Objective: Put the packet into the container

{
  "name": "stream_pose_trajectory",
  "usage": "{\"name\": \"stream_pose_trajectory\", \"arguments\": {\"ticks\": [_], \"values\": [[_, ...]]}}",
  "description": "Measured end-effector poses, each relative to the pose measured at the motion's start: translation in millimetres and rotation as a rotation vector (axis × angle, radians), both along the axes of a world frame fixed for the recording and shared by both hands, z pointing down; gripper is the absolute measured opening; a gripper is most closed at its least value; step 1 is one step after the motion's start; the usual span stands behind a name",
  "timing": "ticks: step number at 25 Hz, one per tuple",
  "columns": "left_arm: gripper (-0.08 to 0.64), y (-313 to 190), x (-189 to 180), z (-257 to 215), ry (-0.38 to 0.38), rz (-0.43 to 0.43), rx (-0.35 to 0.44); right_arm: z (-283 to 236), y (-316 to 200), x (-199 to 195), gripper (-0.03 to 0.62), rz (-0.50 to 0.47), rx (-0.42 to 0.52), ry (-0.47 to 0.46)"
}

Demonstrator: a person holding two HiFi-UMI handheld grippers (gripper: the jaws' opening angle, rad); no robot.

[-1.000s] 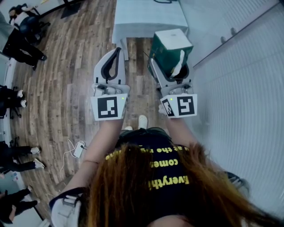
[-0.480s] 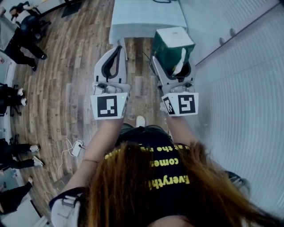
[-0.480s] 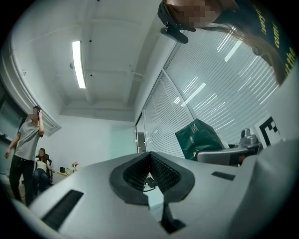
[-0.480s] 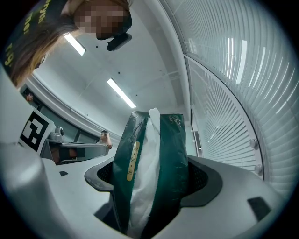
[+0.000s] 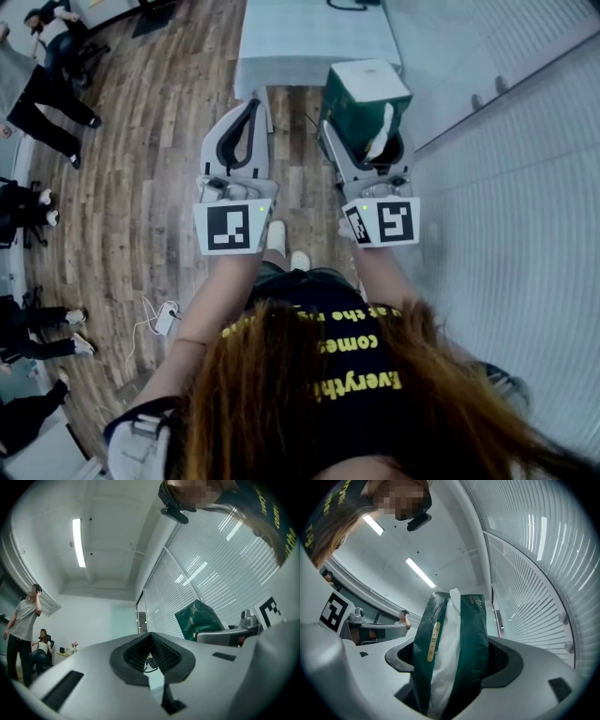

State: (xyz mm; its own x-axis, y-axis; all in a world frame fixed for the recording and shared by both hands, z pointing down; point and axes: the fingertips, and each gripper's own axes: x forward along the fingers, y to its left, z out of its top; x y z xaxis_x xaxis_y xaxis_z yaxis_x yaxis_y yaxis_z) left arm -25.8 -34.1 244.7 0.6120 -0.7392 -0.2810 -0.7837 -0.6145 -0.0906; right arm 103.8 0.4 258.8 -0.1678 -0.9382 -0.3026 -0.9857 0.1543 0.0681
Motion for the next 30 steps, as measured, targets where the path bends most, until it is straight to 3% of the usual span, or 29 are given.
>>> {"name": "stream_pose_trajectory", "arguments": {"ticks": [11,22,30], "values": [[0.002,-36.3,22.8,19.1,0.001,0.041,0.042,23.6,-26.7,16.1,0.377,0.031,0.032,-0.002],[0.002,-128.5,17.8,8.2,0.007,0.076,0.031,10.6,-115.3,7.3,0.377,0.065,0.015,0.007],[0.002,-158.0,25.2,12.5,0.008,0.099,0.025,18.1,-146.0,18.8,0.377,0.103,0.001,-0.008]]}}
